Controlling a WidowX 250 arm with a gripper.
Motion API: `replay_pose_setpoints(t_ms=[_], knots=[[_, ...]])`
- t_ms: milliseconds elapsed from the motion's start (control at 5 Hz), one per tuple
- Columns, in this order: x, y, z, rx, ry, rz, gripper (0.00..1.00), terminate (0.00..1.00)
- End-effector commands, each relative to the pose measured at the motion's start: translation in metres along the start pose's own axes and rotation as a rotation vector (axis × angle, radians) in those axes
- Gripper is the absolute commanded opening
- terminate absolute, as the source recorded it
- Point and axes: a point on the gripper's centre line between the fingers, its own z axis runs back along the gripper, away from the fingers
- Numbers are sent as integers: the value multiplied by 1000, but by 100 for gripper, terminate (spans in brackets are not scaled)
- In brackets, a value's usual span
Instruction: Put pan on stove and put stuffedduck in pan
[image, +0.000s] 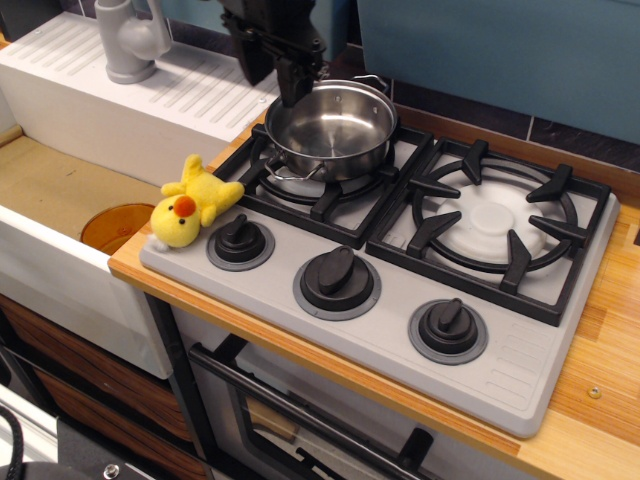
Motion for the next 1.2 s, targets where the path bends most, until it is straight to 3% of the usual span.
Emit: replay_pose_setpoints(t_ms=[0, 200, 800, 1000], knots=[[5, 8, 47, 39, 10, -7, 100, 0], [13, 0, 56, 106, 36, -20, 100, 0], [13, 0, 56, 106, 36, -20, 100, 0], [-6, 2, 60, 116, -12, 28, 100, 0]])
